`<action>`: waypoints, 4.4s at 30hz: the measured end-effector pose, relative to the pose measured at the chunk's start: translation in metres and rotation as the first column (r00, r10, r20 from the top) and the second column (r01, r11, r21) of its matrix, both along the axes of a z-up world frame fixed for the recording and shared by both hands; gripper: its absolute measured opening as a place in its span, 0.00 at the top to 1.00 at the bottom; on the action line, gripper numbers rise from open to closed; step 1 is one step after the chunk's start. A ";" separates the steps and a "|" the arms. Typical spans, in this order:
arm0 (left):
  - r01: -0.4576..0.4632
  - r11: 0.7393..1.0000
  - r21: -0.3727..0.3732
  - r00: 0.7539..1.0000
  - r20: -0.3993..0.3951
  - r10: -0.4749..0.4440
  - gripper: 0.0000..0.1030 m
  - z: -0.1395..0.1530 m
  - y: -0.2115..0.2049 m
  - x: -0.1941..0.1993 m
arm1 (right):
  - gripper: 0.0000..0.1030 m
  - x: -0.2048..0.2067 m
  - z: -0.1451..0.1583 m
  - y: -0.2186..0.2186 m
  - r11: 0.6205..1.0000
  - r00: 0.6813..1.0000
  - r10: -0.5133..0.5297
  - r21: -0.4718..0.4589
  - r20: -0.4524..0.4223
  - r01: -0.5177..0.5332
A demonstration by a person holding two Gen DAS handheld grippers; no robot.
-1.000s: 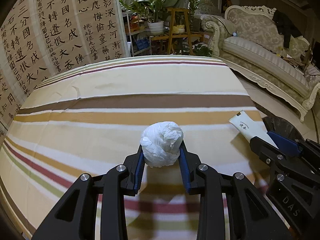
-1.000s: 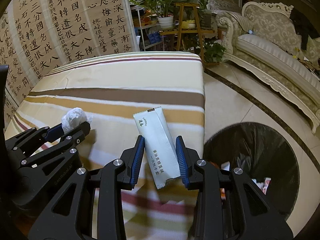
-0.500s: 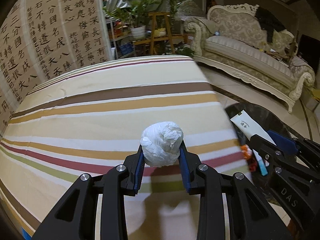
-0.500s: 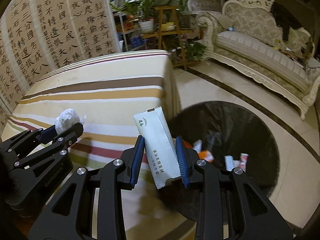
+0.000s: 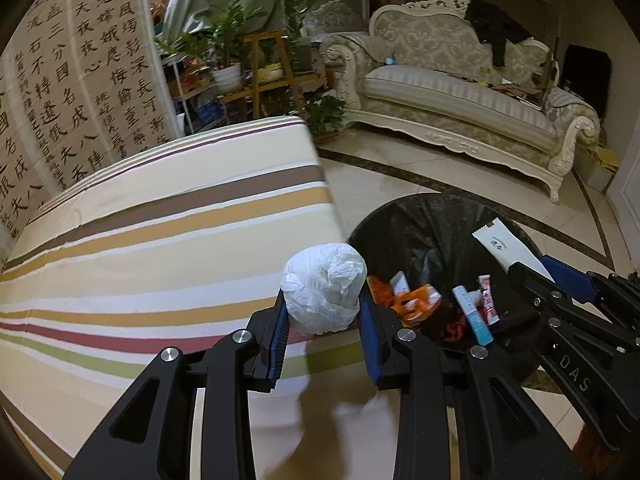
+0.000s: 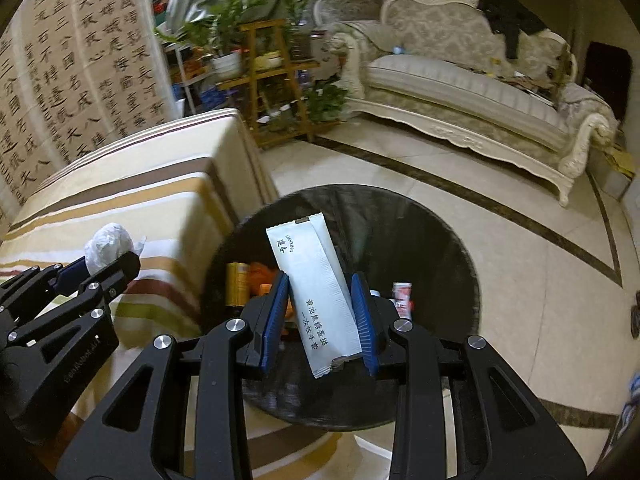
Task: Collect trash
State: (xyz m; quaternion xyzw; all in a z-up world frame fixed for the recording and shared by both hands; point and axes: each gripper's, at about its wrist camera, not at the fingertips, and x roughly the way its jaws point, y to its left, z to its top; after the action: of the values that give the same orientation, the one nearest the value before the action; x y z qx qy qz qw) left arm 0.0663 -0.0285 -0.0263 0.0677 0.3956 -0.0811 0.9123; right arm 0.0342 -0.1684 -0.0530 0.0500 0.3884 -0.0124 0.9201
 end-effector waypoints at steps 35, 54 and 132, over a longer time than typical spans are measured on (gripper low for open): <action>0.030 0.998 0.049 0.999 -0.015 -0.029 0.41 -0.013 -0.056 0.036 | 0.54 0.042 -0.021 -0.051 0.991 0.991 -0.130 0.017 -0.001 0.130; 0.010 0.999 0.037 0.999 0.035 -0.012 0.23 -0.003 -0.047 0.029 | 0.33 0.019 -0.006 -0.055 0.986 0.985 -0.166 -0.008 0.041 0.167; -0.050 0.998 -0.048 0.985 0.163 0.057 0.18 0.044 0.025 -0.065 | 0.23 -0.074 0.055 -0.004 0.991 0.974 -0.112 -0.053 0.198 0.125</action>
State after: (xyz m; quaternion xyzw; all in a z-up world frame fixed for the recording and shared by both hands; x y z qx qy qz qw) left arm 0.0008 -0.0034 0.0177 0.0434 0.3186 -0.0595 0.9450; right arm -0.0399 -0.1728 0.0016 0.0440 0.2923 -0.0752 0.9523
